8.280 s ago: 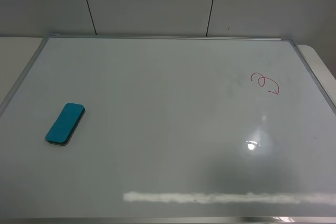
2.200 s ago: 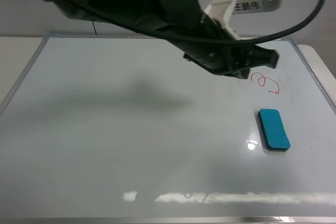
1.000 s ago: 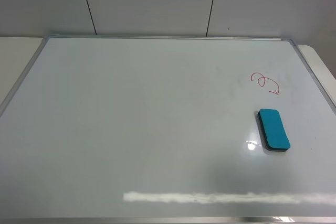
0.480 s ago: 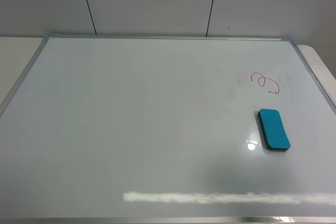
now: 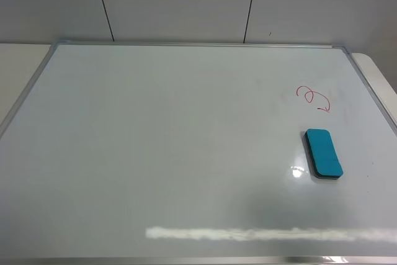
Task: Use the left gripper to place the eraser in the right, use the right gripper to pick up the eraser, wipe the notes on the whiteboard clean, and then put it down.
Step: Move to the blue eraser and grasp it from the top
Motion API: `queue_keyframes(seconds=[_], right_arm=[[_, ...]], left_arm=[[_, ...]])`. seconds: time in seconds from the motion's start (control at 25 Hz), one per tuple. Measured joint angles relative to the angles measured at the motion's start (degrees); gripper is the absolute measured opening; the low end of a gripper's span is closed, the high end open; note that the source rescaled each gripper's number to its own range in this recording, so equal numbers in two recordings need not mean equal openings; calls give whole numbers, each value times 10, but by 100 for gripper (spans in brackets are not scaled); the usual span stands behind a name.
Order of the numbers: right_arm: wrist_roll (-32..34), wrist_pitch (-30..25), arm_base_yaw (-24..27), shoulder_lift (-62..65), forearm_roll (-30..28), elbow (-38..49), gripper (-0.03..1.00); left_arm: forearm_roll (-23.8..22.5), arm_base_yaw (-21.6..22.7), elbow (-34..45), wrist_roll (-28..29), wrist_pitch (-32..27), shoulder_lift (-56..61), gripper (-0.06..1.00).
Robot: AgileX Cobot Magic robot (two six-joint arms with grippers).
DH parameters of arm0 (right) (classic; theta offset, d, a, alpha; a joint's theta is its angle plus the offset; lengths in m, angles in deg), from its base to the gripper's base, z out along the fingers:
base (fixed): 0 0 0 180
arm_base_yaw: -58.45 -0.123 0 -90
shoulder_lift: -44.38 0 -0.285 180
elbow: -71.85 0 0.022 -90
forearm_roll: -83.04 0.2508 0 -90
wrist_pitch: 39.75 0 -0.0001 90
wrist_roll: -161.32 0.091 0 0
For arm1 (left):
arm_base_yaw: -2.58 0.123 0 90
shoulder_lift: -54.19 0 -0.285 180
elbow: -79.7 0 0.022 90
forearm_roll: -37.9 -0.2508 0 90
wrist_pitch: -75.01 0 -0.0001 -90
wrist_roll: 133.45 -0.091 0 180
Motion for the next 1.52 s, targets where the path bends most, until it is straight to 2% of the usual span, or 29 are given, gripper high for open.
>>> queue_keyframes(seconds=[0.28,1.52], right_arm=[[0,0,0,0,0,0,100],[0,0,0,0,0,0,100]], left_arm=[[-22,-31,0,22,2,0,100],[-23,-32,0,28,2,0,100]])
